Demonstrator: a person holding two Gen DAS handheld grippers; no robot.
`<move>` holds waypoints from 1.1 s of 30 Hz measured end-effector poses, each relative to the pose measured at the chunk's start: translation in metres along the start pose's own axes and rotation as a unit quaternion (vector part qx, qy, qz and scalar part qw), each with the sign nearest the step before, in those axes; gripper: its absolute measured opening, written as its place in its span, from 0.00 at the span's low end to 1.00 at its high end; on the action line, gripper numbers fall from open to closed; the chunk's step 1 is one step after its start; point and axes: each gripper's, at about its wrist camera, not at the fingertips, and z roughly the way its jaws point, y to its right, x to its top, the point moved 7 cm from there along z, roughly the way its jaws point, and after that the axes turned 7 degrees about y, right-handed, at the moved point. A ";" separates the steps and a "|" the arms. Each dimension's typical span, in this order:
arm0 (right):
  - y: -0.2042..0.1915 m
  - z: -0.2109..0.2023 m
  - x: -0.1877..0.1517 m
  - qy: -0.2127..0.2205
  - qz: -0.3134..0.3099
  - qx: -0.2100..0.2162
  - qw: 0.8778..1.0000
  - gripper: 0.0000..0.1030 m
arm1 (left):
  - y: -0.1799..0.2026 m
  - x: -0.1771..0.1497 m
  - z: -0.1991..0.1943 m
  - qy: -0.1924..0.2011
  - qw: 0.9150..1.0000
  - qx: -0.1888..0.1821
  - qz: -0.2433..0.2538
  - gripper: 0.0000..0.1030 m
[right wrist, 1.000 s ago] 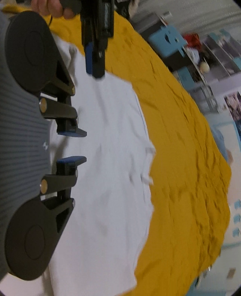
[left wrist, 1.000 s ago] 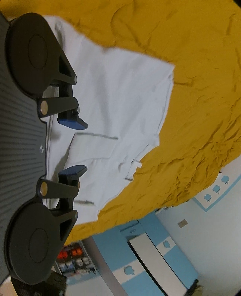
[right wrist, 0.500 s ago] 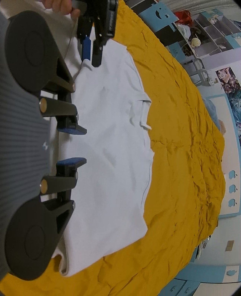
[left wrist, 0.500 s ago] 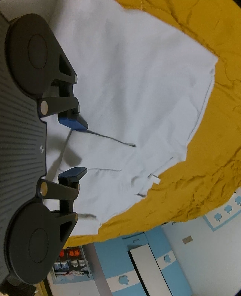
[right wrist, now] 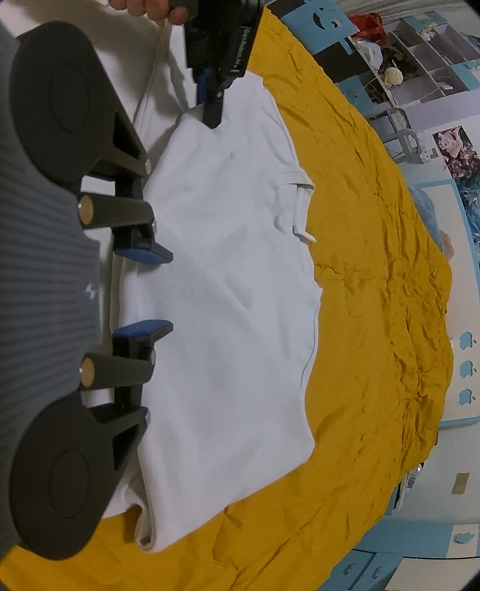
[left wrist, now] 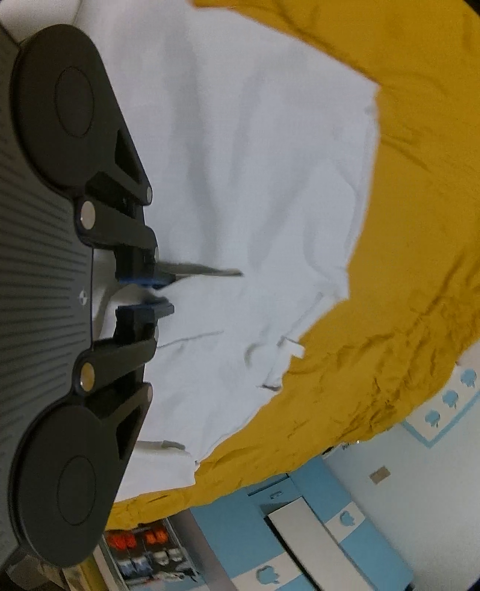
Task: Fold small clothes
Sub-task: 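Grasp the opposite side edge with the left gripper and lift it, then fold the lifted side over the body and open the left gripper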
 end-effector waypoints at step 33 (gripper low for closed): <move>0.037 -0.002 0.011 0.040 -0.009 -0.108 0.993 0.27 | 0.136 0.117 -0.140 0.165 0.970 -0.105 0.144 0.02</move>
